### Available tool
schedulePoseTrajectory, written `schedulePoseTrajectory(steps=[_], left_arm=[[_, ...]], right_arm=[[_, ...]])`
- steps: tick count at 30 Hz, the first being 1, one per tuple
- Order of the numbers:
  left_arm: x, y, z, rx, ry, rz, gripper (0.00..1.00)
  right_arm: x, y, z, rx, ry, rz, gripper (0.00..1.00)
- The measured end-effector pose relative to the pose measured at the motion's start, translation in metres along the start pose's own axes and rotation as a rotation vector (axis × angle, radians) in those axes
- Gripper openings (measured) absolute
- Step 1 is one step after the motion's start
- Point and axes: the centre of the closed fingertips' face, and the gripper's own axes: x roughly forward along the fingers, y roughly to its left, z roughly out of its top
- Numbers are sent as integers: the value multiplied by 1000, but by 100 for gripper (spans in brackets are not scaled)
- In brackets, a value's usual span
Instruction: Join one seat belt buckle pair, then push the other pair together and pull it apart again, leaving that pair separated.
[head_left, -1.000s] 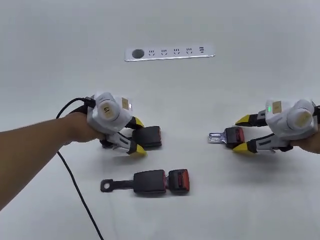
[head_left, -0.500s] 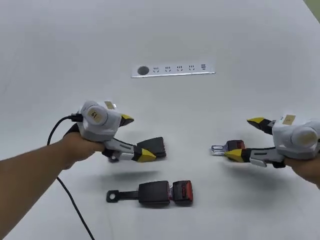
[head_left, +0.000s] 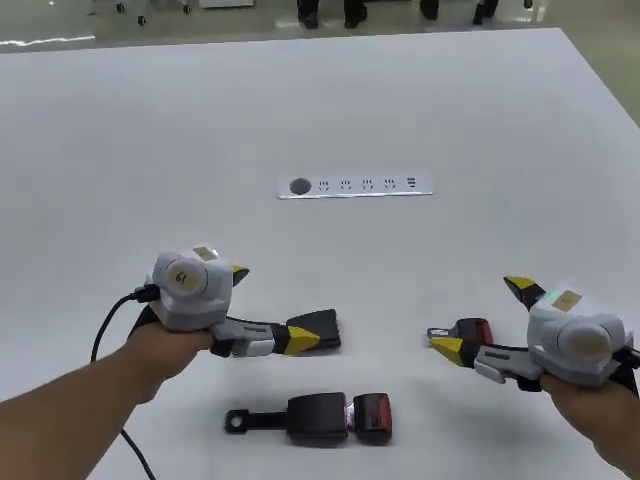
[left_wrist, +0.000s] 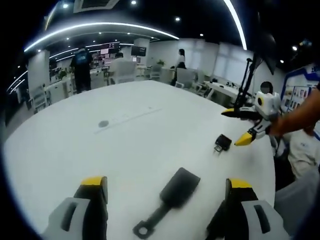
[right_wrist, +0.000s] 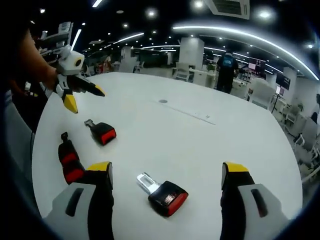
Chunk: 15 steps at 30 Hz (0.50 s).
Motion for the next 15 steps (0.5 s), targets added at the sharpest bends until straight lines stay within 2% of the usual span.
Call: schedulePoseTrajectory(steps=[3,5,8,10,15], left_arm=[[-13,-4,0,-29,-26,19,100],[-19,-2,-1,-60,-57,30,100],[-32,-8,-3,-71,-69,47,100],[-40,-8,-6,-81,-84,59,100],[-63,-20,-10,-95,-113,89,100]], right_arm=[[-10,3,6,24,-11,-20,91],[-15,4,9,37,-22,-35,93],[-23,11,12,41,-26,-47,94],[-26,8,11,44,-31,-51,94],[-45,25,20,46,-50,-84,99]])
